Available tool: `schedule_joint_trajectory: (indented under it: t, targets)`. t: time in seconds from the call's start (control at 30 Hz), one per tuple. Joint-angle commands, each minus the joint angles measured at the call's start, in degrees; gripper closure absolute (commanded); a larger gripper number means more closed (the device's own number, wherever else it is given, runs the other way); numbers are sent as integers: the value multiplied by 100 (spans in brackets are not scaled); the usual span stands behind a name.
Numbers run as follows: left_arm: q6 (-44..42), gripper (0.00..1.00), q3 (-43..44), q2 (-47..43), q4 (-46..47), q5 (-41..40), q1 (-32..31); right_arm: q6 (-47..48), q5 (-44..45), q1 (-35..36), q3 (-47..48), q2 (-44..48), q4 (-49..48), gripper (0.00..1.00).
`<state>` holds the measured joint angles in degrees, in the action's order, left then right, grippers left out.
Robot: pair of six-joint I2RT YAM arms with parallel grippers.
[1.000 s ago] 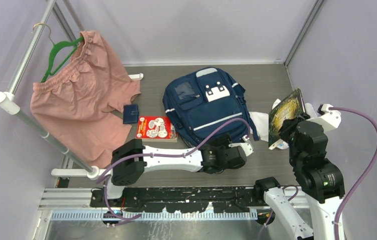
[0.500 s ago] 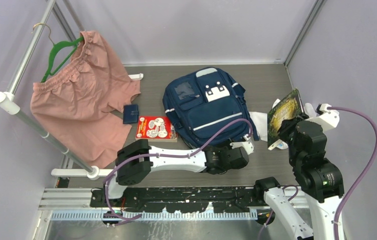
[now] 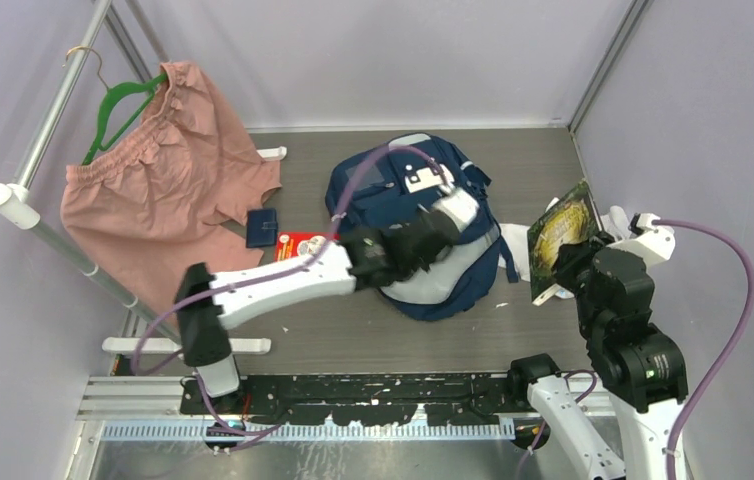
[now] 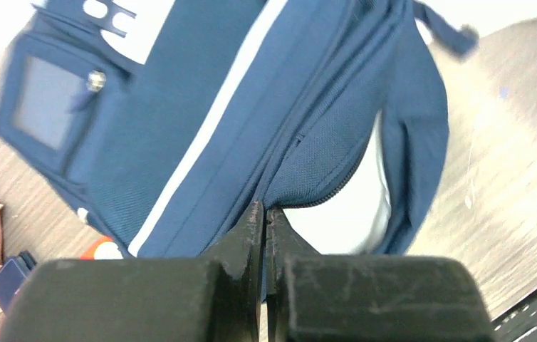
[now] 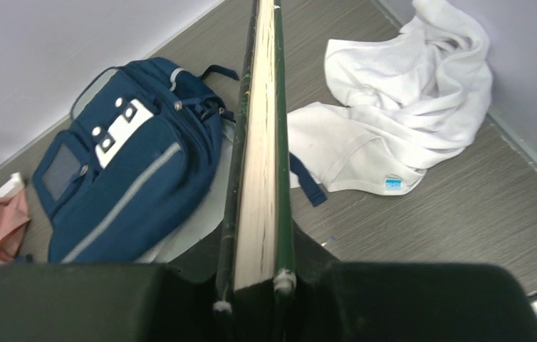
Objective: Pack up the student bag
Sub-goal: Place the book in the student bag.
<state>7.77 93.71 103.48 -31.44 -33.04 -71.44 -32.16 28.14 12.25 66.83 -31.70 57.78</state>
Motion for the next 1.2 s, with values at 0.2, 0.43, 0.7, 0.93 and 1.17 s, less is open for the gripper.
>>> schedule_joint_trajectory:
  t: [0.2,0.43,0.7,0.93,1.17]
  targets:
    - [384,100,1753,-881,-690,1094,1292,-455,-1809,11,-449,1291,-770,99]
    - [707,100,1993,-788,-728,1739,1667,-769,-3881,8,-1275,2685,-959,99]
    - [1042,100,1848,-794,-602,2142,1677,-1724,-5886,6,-2134,2563,-1795,99]
    - [1139,100,1617,-991,-428,2398,1677,-3710,-5866,5,-3525,2666,-3494,99]
    - [1147,100,1412,-1236,-250,2596,1677,-4411,-4982,10,-3880,2331,-3990,99]
